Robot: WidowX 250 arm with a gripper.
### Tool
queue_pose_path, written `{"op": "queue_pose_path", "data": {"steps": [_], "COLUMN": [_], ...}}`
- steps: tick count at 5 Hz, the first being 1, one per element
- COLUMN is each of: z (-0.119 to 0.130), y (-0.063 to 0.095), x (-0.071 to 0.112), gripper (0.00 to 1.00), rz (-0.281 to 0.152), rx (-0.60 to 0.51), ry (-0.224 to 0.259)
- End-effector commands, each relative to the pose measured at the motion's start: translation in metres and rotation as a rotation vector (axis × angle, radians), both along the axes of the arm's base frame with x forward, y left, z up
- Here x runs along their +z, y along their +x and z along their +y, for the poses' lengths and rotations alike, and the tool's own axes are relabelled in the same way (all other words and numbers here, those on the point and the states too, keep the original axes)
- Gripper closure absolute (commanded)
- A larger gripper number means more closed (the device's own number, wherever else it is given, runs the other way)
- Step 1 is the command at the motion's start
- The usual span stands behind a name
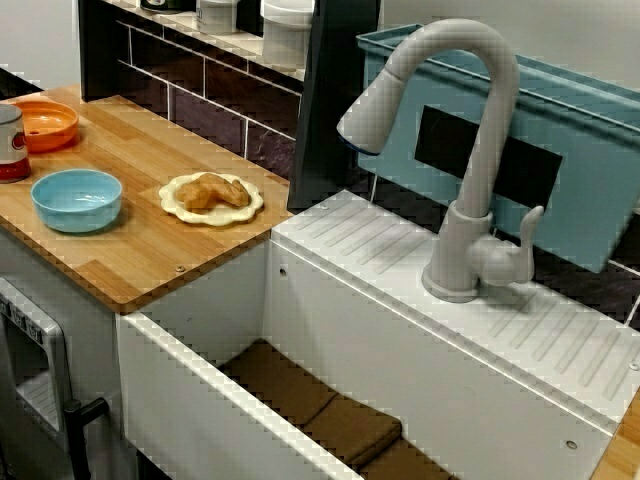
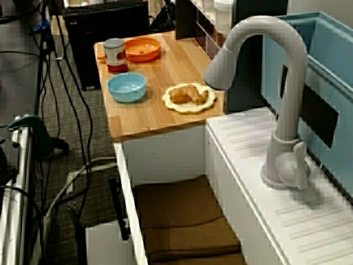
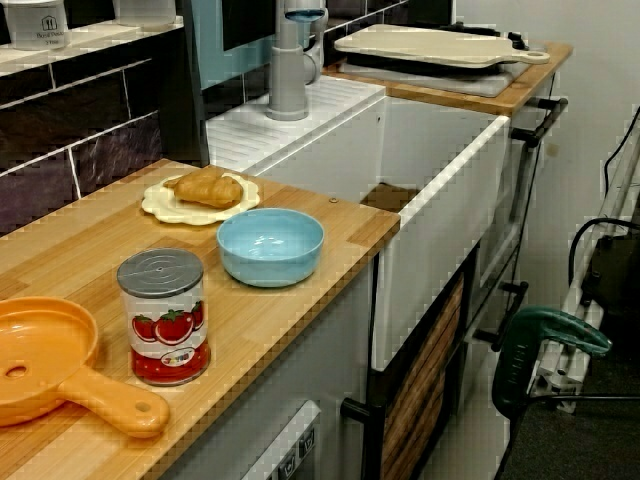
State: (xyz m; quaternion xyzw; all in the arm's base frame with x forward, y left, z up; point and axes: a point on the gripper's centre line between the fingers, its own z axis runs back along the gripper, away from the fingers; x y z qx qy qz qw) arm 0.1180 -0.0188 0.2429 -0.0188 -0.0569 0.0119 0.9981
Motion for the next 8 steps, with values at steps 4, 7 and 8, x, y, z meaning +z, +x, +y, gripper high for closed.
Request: {"op": "queue_pose_path", "data": {"steps": [4,7,8], "z": [0.028,0.126,0.154], "y": [0.053,0.131,0.137], "x": [-0.027,-0.059,-0.069], "gripper": [0.0,0.0,0.0], "rz": [0.0,-0.008,-0.057], "rx": [0.114,0.27,0.3], "ry": [0.101,0.149,0.191]}}
